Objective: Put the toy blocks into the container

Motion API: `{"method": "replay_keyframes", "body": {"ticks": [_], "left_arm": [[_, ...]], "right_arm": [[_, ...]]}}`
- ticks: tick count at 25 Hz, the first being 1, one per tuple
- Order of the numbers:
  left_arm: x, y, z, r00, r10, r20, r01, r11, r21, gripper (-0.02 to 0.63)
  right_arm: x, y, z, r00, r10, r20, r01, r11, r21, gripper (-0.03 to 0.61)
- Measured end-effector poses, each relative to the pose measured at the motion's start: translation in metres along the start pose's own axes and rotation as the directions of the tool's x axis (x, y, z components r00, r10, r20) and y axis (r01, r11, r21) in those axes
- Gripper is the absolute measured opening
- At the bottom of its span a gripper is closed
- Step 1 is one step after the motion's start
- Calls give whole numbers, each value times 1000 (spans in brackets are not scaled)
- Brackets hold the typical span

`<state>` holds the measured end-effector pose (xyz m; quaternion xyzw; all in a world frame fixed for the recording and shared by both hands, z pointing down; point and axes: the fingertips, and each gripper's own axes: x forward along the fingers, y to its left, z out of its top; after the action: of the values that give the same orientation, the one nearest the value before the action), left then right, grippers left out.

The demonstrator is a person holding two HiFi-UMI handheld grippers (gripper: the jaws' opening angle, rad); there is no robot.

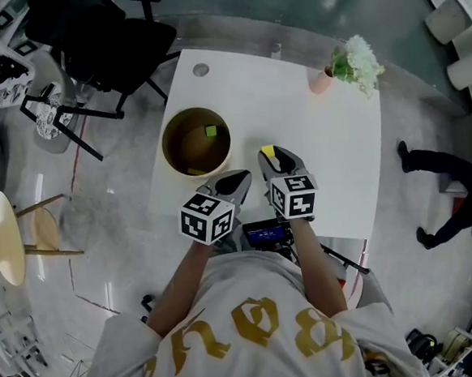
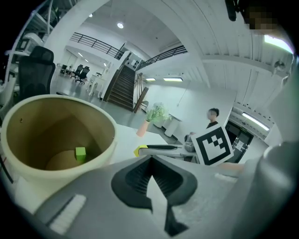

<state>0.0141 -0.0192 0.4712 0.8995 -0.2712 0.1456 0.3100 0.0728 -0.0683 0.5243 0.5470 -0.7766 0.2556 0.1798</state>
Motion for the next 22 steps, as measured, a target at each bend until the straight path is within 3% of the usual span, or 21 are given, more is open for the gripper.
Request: {"method": "replay_keyframes", "body": {"ticks": [6, 10, 14, 22], "left_arm": [[-14, -5, 21, 998, -3, 55, 2, 1000, 18, 0], [-23, -4, 39, 994, 3, 113, -6, 1000, 21, 0], [-35, 0, 54, 986, 22, 163, -25, 1000, 17, 0], [-67, 34, 75, 960, 115, 256, -112, 993, -26, 0]], "right_arm": [[-4, 14, 16, 999, 33, 35, -33, 999, 5, 173], [-6, 20, 33, 993, 76, 92, -84, 992, 91, 173], [-12, 29, 49, 975, 156, 161, -186, 963, 197, 173], [-18, 53, 84, 956, 188, 225, -215, 972, 98, 173]]}}
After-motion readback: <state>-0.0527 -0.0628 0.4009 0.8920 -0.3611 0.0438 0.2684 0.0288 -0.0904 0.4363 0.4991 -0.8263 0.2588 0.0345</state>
